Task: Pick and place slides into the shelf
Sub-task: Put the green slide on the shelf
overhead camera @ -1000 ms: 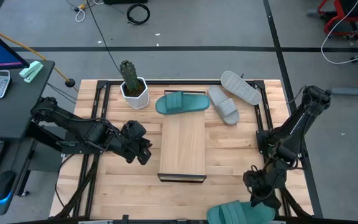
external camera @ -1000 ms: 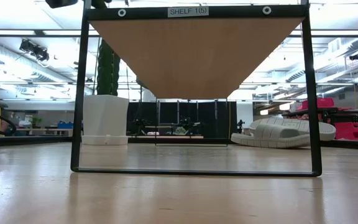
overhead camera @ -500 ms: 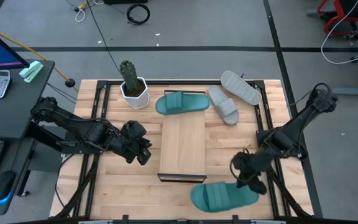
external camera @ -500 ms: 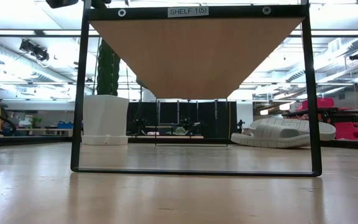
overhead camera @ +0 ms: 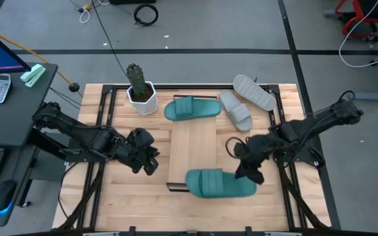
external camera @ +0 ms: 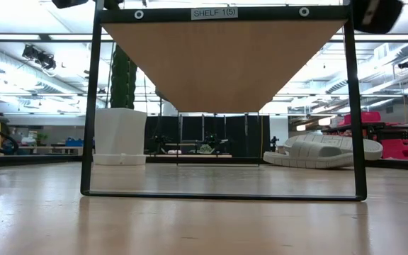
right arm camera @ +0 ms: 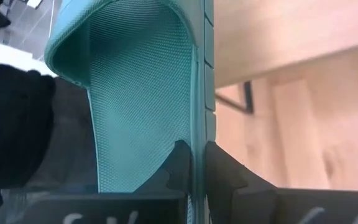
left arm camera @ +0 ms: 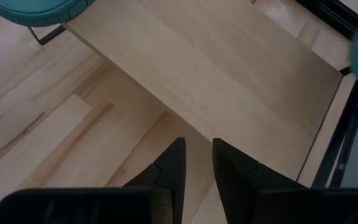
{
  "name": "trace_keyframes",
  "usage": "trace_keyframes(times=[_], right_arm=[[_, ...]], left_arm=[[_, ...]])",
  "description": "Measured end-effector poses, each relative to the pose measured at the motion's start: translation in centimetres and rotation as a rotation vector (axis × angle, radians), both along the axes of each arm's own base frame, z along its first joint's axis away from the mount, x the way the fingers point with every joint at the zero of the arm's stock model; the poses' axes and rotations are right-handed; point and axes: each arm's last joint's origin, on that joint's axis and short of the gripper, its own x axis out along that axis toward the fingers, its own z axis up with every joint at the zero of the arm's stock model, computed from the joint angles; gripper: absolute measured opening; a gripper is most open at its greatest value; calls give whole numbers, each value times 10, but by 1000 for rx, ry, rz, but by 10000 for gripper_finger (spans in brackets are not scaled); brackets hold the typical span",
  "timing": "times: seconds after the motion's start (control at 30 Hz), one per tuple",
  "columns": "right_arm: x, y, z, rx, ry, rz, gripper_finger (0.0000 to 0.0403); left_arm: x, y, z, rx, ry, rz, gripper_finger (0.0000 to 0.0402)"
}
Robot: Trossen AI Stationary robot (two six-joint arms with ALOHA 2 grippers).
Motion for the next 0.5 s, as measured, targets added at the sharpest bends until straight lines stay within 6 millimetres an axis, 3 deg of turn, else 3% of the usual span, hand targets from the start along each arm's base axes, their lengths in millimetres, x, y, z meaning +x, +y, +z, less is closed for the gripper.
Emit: trace_keyframes(times=[0.5], right_arm=[[19,-70,-4,-37,-66,-82,30]], left_arm=[[-2,-5,0,-4,-1,-17,86]])
